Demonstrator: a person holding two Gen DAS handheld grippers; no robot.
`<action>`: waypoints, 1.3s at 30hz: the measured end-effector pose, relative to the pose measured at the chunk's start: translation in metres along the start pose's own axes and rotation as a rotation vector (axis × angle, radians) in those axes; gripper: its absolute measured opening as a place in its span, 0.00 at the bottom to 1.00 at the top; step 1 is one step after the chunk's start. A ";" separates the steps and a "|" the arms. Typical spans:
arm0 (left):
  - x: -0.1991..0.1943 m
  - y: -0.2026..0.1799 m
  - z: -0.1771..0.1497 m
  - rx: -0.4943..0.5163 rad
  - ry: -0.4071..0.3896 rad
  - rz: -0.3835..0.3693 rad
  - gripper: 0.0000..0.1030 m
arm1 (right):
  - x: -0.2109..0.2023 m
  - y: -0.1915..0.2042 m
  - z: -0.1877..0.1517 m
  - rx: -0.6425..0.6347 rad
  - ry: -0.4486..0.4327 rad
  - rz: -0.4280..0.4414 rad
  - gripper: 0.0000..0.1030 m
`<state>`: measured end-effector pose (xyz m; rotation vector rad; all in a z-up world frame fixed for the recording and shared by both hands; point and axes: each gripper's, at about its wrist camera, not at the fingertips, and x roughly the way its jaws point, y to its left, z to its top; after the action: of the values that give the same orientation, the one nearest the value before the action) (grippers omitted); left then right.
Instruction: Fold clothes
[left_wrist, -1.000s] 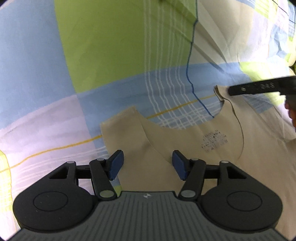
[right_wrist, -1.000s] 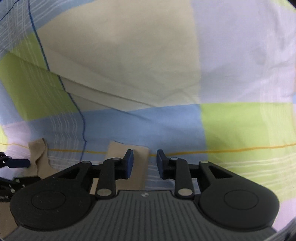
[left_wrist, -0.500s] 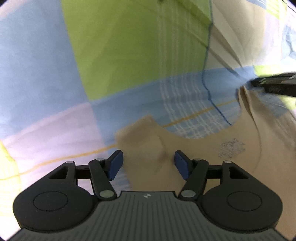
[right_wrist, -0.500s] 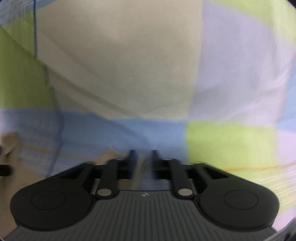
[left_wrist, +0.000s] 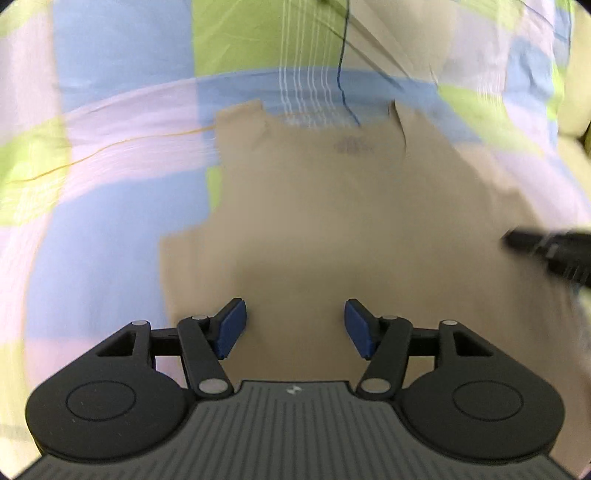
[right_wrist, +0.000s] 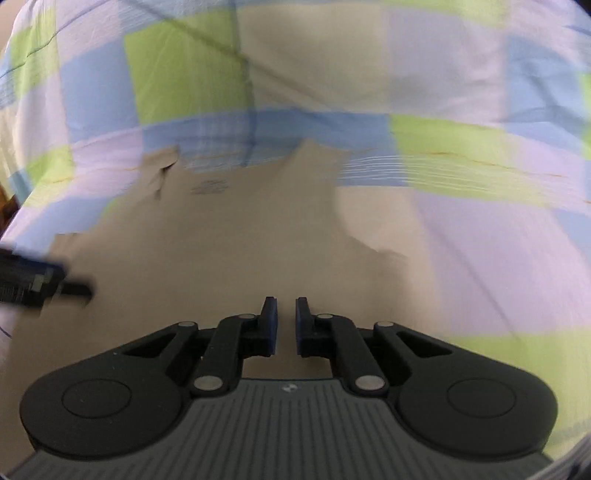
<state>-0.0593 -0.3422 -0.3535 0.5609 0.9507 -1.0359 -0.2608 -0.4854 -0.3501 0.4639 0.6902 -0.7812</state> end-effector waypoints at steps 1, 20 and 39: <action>-0.008 -0.005 -0.010 -0.026 0.013 -0.006 0.60 | -0.012 -0.001 -0.005 0.008 -0.012 -0.013 0.09; -0.269 -0.105 -0.096 -0.143 0.129 0.109 0.66 | -0.344 -0.019 -0.083 0.122 0.034 0.026 0.33; -0.405 -0.149 -0.099 -0.135 0.012 0.082 0.75 | -0.462 0.019 -0.025 0.024 -0.057 0.082 0.66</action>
<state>-0.3074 -0.1411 -0.0469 0.4907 0.9923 -0.8889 -0.4929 -0.2366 -0.0362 0.4866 0.6059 -0.7233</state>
